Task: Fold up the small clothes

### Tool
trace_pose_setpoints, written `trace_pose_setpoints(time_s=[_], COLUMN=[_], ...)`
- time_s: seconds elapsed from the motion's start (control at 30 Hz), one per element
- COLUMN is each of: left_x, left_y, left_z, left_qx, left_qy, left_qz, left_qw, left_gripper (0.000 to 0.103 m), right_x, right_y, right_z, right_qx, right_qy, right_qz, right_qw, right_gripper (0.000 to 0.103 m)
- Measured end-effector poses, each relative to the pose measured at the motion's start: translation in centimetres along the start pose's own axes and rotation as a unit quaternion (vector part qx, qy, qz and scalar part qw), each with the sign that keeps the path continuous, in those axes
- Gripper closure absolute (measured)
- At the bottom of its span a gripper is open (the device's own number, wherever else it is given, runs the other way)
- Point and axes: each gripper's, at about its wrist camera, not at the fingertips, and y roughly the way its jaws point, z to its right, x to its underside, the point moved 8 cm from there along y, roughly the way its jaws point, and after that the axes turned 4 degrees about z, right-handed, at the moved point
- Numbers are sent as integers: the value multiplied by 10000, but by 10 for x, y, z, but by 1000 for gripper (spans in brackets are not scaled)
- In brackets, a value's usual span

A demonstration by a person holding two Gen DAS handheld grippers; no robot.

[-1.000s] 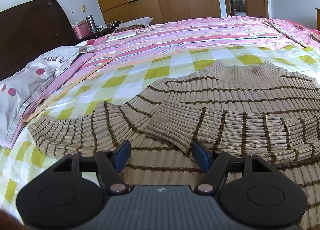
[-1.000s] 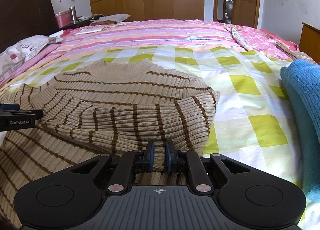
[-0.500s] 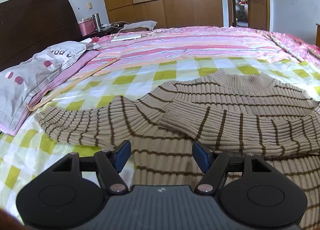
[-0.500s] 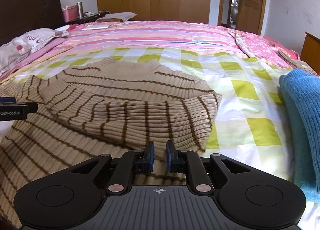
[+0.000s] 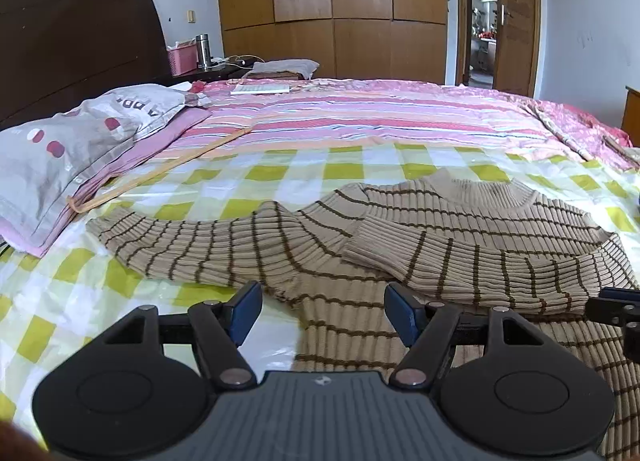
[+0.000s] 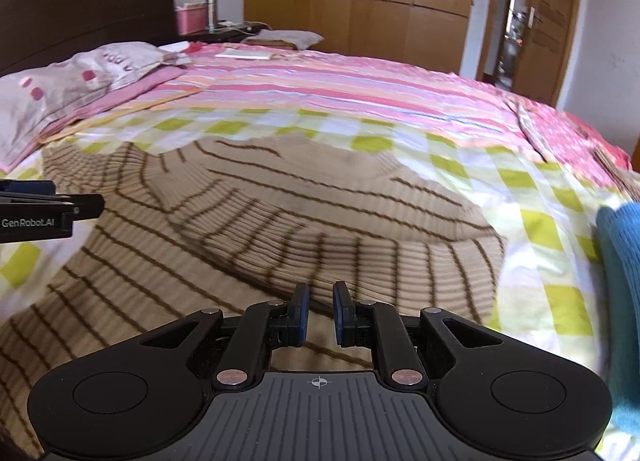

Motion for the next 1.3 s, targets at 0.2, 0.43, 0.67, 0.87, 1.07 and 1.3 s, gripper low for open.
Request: trace_pose_setpoints(time_s=[0.2, 0.43, 0.67, 0.87, 1.07, 1.3], left_x=[6, 12, 17, 21, 25, 32], left_y=[-7, -15, -20, -15, -9, -1], left_z=[-20, -52, -85, -108, -130, -157], left_qx=[-13, -101, -229, -316, -393, -530], left_qy=[-151, -428, -739, -909, -1080, -1284], left_qz=[-27, -62, -70, -93, -120, -208], left_qw=[9999, 9990, 9970, 9953, 9933, 9901], left_gripper=[31, 31, 31, 31, 31, 31], right_x=[-12, -26, -42, -54, -64, -84], right_y=[-3, -8, -10, -6, 6, 26], right_z=[-34, -80, -123, -158, -194, -231], right_qx=[-205, -485, -707, -851, -1002, -1183], right_qy=[-257, -556, -766, -1002, -1168, -1293], right_qz=[37, 119, 191, 233, 247, 242], right_qw=[9995, 9972, 9944, 9911, 9878, 9842], right_gripper=[89, 89, 89, 89, 89, 89])
